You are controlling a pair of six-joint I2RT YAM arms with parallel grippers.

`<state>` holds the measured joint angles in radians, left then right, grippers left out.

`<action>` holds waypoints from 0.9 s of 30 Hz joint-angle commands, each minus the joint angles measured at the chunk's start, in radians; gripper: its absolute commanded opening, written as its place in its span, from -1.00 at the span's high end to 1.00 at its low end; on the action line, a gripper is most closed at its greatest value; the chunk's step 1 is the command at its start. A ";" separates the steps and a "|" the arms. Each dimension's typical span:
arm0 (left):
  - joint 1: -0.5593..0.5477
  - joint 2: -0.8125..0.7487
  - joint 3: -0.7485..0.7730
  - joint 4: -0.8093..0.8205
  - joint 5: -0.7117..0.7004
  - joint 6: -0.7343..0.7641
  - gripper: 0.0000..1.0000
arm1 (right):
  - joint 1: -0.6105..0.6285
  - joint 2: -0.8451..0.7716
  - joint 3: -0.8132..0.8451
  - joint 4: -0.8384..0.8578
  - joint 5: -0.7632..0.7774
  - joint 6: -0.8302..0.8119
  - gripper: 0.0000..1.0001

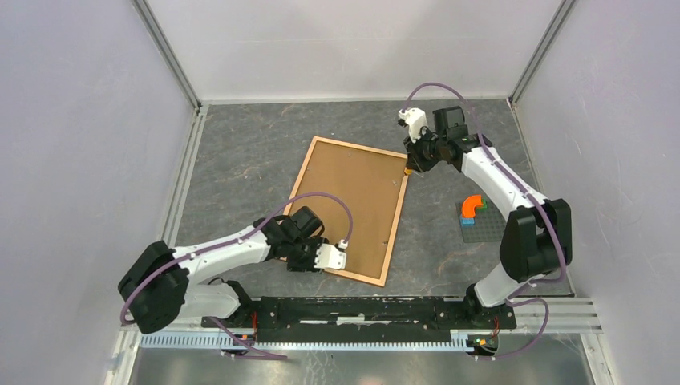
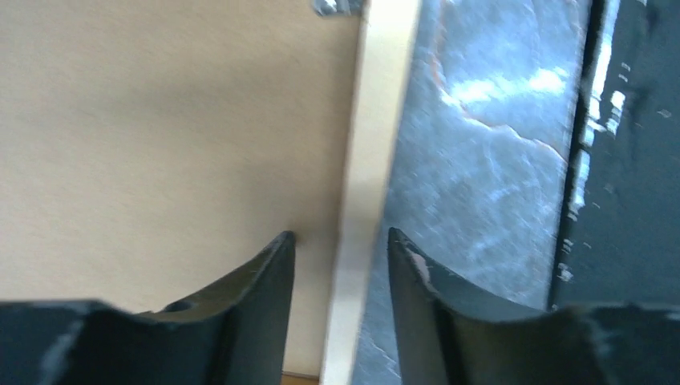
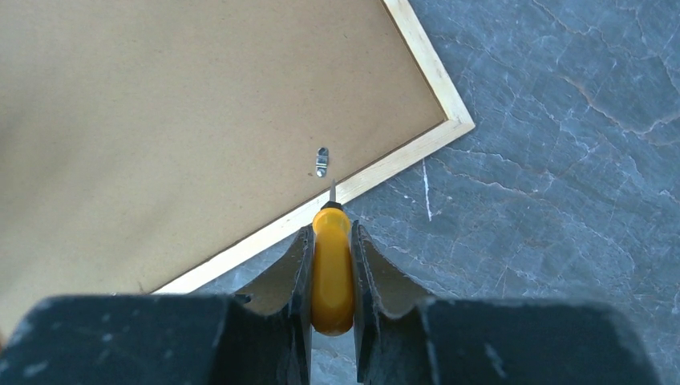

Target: Take the photo out of the frame

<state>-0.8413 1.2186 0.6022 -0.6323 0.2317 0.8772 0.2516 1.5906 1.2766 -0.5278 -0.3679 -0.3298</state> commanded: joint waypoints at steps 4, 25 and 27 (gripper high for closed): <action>-0.034 0.114 0.034 0.181 -0.037 -0.119 0.13 | 0.001 0.103 0.081 0.079 0.107 0.019 1.00; -0.035 0.155 0.049 0.194 -0.045 -0.146 0.16 | 0.051 0.195 0.112 0.112 0.106 0.017 1.00; -0.034 0.161 0.051 0.194 -0.047 -0.145 0.17 | 0.052 0.192 0.112 0.100 0.098 0.010 1.00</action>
<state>-0.8730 1.3281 0.6556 -0.4892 0.1886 0.7753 0.2955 1.7672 1.3540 -0.4191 -0.2611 -0.3115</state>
